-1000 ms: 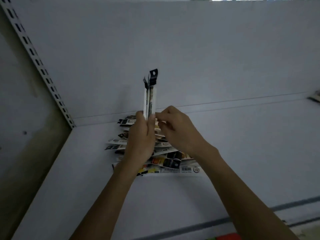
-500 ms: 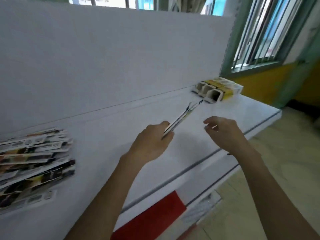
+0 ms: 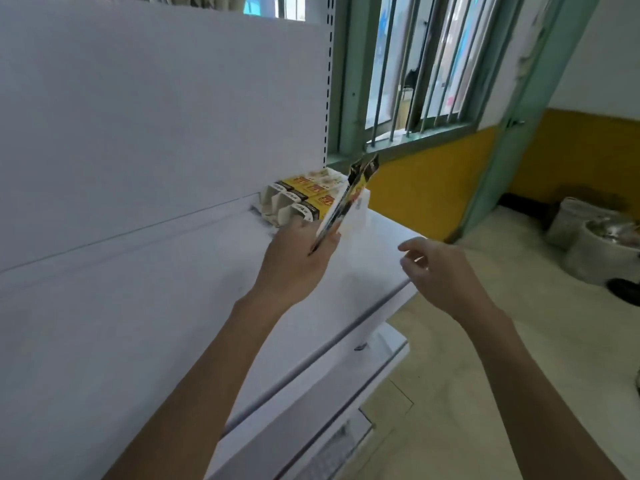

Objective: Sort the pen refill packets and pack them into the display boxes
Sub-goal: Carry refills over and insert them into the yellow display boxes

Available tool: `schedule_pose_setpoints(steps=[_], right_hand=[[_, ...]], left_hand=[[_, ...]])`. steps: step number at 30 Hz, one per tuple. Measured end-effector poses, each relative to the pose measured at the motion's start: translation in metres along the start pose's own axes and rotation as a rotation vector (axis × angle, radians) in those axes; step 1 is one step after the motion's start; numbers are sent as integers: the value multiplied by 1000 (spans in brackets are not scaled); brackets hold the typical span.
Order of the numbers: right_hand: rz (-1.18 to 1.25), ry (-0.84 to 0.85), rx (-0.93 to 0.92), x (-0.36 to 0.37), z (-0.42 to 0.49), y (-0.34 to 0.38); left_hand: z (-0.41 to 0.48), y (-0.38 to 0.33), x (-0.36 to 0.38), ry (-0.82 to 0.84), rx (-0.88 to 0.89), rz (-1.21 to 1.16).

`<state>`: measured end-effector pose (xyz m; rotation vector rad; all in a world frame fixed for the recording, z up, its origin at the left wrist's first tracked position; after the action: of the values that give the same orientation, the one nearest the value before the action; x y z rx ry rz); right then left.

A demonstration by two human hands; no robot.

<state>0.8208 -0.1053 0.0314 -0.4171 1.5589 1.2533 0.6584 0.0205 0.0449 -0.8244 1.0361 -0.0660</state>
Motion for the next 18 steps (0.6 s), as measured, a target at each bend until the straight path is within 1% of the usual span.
schedule_pose_setpoints(steps=[3, 7, 11, 15, 16, 18], right_hand=[[-10, -14, -91, -8, 66, -14], [-85, 107, -238, -13, 145, -18], [-77, 219, -396, -6, 202, -9], [-223, 440, -542, 19, 238, 2], [-286, 464, -571, 24, 245, 2], [-385, 452, -626, 28, 256, -1]], left_hand=[[47, 16, -6, -122, -66, 78], [89, 31, -19, -233, -198, 61], [105, 52, -24, -443, -334, -22], [97, 63, -25, -663, -493, 41], [94, 61, -24, -704, -533, 64], [91, 55, -18, -759, -565, 53]])
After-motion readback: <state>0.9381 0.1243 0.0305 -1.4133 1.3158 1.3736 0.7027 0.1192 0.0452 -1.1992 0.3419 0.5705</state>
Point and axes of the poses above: each hand's wrist, its own z-axis towards the middle knuckle, its own x-axis out of the palm, y = z × x, the point moved 1 cm from there along z, towards the middle knuckle, and after that the axes turned 14 degrees about y, right-handed, at the moved point
